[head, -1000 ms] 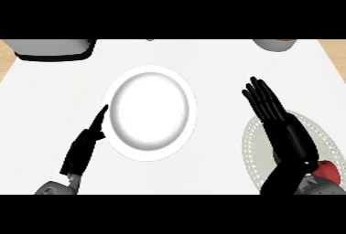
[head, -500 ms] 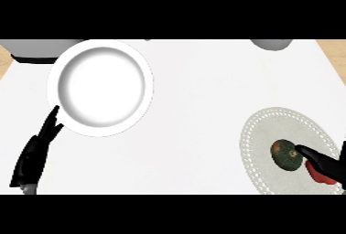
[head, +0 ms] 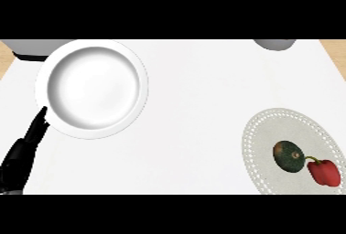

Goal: Pick the squash from the placemat and place it in the plate

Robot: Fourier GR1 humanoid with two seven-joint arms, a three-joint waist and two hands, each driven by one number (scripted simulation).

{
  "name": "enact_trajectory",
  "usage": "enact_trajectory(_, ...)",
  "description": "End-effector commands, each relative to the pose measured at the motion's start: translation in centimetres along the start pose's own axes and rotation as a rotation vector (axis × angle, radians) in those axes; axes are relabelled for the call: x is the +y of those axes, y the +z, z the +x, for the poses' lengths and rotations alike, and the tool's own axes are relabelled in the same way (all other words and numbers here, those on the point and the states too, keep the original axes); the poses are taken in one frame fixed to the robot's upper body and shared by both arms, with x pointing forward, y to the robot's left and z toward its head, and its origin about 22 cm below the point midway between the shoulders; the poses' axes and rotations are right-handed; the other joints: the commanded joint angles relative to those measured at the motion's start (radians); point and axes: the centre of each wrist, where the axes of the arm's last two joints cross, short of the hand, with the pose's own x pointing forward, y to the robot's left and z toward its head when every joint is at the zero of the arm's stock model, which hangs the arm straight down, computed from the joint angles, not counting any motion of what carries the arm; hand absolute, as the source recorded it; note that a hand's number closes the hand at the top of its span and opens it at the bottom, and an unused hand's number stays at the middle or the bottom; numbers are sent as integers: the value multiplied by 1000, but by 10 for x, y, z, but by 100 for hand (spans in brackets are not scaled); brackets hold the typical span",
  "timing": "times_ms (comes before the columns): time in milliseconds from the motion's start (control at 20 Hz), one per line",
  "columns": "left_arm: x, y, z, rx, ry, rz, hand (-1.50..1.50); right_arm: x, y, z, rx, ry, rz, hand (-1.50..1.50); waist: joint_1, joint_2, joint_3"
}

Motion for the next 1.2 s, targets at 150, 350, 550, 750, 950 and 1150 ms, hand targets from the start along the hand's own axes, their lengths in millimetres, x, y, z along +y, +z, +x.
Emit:
enact_trajectory(150,-4,3,-3,-4,1,-4,0,-40,-2,31,220,354,247,-150,9,5,-1)
enact_trajectory(350,-6,-3,-2,-27,8,-6,0,-33,-30,42,314,438,245,-150,20,7,-1)
enact_trajectory(550,-9,2,-12,-27,4,-7,0,-31,-50,39,423,522,304,-150,24,7,0)
enact_trajectory(750,-8,4,-2,-30,9,-5,0,-28,-76,33,461,572,390,-150,27,6,0)
enact_trajectory(950,-6,-3,-8,-30,3,-11,0,-20,-89,17,545,608,481,-150,25,7,0)
enact_trajectory(1150,-7,-5,2,-24,-6,-15,0,-18,-83,1,610,727,588,-150,23,6,1)
